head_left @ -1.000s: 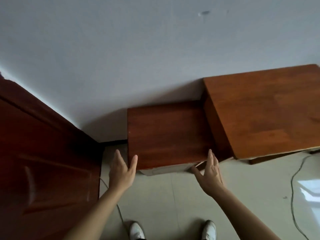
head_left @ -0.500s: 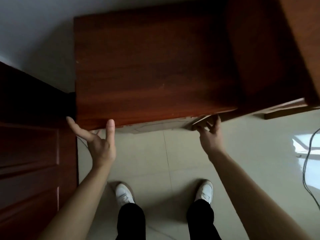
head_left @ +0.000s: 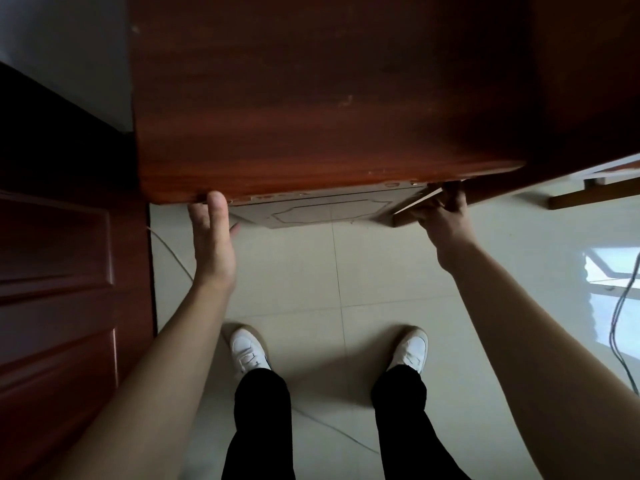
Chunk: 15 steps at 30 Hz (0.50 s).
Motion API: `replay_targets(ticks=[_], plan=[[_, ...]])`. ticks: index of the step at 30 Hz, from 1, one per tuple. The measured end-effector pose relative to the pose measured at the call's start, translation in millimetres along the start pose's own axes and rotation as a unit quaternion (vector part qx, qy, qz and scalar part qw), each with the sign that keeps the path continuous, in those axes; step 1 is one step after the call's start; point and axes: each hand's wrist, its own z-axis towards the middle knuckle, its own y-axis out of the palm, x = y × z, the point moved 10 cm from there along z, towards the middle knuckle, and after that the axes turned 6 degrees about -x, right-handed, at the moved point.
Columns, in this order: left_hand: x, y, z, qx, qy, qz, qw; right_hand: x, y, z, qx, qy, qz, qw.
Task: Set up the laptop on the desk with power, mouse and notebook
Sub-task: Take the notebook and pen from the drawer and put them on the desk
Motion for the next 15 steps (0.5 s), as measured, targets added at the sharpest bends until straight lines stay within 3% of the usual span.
replay_targets(ticks=[8, 15], plan=[[-8, 15, -4, -0.022, -0.039, 0.069, 0.997, -15, 1, -9, 0.054, -0.054, -0.040, 0.996], [-5, -12, -2, 0.074, -0.010, 0.119, 0.990, -17, -3, -25, 0.061, -0.028, -0.028, 0.997]])
